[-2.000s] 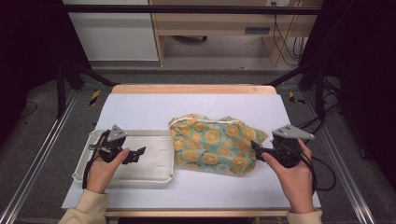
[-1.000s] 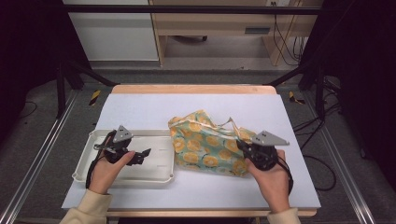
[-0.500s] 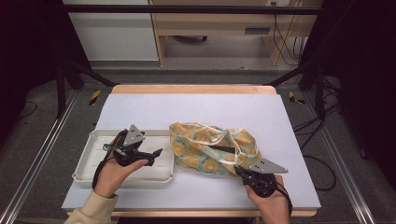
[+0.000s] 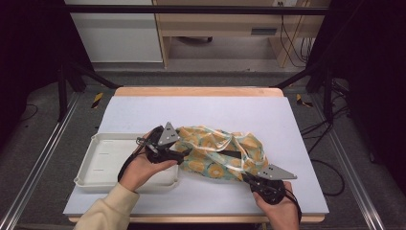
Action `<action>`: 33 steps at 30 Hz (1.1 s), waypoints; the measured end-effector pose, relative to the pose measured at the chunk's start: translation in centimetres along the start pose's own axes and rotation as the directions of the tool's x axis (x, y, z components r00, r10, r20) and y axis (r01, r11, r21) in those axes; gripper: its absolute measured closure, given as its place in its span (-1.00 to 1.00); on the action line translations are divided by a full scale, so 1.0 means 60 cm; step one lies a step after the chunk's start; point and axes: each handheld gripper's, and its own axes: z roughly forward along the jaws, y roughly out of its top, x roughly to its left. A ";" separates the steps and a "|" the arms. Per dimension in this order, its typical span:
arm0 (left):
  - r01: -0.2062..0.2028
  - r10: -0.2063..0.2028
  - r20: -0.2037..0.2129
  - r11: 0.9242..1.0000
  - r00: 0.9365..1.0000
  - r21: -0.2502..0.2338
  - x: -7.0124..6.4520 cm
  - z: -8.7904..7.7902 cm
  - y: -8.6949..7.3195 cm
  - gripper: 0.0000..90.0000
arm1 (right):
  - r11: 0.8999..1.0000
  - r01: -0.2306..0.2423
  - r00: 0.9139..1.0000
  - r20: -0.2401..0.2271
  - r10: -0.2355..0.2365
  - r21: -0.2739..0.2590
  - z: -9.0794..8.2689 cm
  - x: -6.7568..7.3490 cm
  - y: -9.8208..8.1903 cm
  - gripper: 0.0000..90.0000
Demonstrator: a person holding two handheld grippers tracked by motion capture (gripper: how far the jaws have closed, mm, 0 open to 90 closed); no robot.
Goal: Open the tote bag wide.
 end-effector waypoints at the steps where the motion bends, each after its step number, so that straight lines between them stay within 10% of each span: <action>1: 0.004 -0.004 0.001 1.000 1.000 0.000 0.002 0.004 0.001 -0.32 | 1.000 -0.001 1.000 0.003 0.001 0.004 0.000 0.000 -0.001 0.95; 13: 0.066 -0.067 0.068 0.998 0.995 0.017 0.005 0.005 -0.018 0.97 | 0.999 0.022 1.000 0.006 -0.022 0.031 0.001 0.002 -0.005 0.96; 19: 0.109 -0.110 0.115 0.994 0.987 0.014 -0.019 -0.024 -0.057 1.00 | 0.999 0.023 1.000 0.014 -0.024 0.042 0.002 0.002 -0.006 0.93; 33: 0.093 -0.097 0.124 0.995 0.987 0.040 -0.043 -0.036 -0.093 1.00 | 0.997 0.077 0.995 0.067 -0.078 0.023 -0.040 0.012 0.068 -0.03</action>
